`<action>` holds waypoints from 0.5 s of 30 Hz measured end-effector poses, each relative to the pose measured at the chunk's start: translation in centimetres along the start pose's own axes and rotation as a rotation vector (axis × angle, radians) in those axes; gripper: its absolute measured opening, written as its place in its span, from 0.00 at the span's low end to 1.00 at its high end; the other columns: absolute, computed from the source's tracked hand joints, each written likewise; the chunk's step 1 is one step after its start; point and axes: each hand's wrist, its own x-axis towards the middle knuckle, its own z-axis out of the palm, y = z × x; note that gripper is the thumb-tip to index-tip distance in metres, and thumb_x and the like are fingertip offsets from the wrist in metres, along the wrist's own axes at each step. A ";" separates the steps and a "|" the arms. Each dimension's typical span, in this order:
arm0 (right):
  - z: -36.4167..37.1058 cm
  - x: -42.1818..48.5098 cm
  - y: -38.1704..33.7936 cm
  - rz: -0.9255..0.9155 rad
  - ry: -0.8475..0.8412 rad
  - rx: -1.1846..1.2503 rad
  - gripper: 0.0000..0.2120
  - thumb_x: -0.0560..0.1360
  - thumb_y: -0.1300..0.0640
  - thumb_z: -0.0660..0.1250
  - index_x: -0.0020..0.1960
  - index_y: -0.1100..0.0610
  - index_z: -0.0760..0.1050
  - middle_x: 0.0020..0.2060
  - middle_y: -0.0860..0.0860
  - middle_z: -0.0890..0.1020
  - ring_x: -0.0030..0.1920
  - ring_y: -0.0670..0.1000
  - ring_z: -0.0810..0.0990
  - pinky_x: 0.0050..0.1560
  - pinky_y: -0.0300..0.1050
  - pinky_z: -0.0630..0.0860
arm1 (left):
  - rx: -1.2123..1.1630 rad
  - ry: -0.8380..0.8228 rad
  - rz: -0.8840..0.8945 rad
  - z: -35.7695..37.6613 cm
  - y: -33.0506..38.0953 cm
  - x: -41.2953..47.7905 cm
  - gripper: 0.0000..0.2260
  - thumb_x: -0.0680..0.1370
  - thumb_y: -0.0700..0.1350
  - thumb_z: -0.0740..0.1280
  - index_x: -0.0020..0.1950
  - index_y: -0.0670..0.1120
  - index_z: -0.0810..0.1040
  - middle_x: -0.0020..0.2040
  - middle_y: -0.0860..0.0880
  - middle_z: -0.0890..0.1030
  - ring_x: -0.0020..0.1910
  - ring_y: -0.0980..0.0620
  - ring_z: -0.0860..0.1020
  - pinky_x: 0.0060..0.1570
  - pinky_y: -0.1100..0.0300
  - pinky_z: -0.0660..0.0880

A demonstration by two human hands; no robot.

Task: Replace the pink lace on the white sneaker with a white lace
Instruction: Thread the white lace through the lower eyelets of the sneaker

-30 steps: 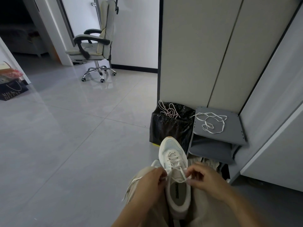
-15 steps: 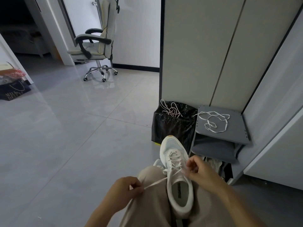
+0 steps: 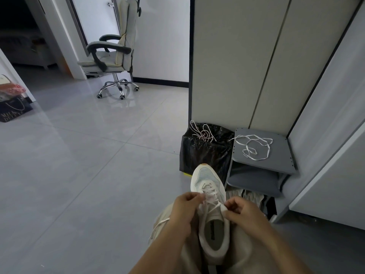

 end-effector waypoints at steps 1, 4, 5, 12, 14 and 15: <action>-0.1 0.1 0.1 0.008 -0.003 0.027 0.04 0.70 0.58 0.72 0.42 0.52 0.78 0.39 0.51 0.83 0.42 0.53 0.81 0.48 0.49 0.78 | -0.101 -0.025 0.016 0.0 0.7 -0.1 0.05 0.76 0.42 0.67 0.42 0.41 0.78 0.24 0.54 0.73 0.20 0.60 0.67 0.20 0.68 0.63; -0.1 0.3 0.1 0.026 -0.011 0.053 0.04 0.70 0.59 0.71 0.43 0.52 0.78 0.40 0.50 0.83 0.43 0.51 0.81 0.49 0.47 0.78 | -0.237 -0.135 0.155 -0.5 2.8 0.0 0.03 0.76 0.39 0.67 0.43 0.41 0.79 0.28 0.50 0.73 0.17 0.60 0.59 0.16 0.69 0.56; -0.1 0.3 0.1 0.027 -0.017 0.039 0.04 0.71 0.58 0.71 0.43 0.51 0.77 0.40 0.49 0.83 0.43 0.49 0.81 0.48 0.44 0.78 | -0.211 -0.160 0.209 -0.6 3.6 0.0 0.03 0.76 0.39 0.67 0.43 0.42 0.79 0.30 0.49 0.75 0.18 0.59 0.59 0.16 0.69 0.55; 0.2 0.4 -0.1 -0.009 -0.038 -0.023 0.08 0.72 0.56 0.71 0.47 0.48 0.74 0.42 0.46 0.80 0.44 0.44 0.78 0.46 0.37 0.75 | 0.098 -0.262 0.191 -0.5 3.5 -0.2 0.08 0.73 0.37 0.70 0.49 0.43 0.74 0.41 0.45 0.78 0.17 0.61 0.63 0.18 0.70 0.59; 0.6 0.4 -0.6 -0.110 0.007 -0.002 0.16 0.70 0.57 0.72 0.53 0.44 0.71 0.44 0.48 0.76 0.41 0.44 0.76 0.43 0.34 0.73 | 0.166 -0.323 0.212 -0.3 2.7 -0.5 0.09 0.73 0.35 0.70 0.48 0.44 0.74 0.40 0.47 0.79 0.19 0.61 0.67 0.20 0.70 0.61; 0.8 0.4 -1.0 -0.191 0.044 0.033 0.20 0.70 0.57 0.73 0.55 0.41 0.71 0.44 0.49 0.75 0.40 0.44 0.75 0.42 0.33 0.72 | 0.193 -0.358 0.252 -0.2 2.6 -0.7 0.08 0.73 0.35 0.69 0.48 0.45 0.74 0.39 0.49 0.79 0.19 0.62 0.68 0.21 0.71 0.62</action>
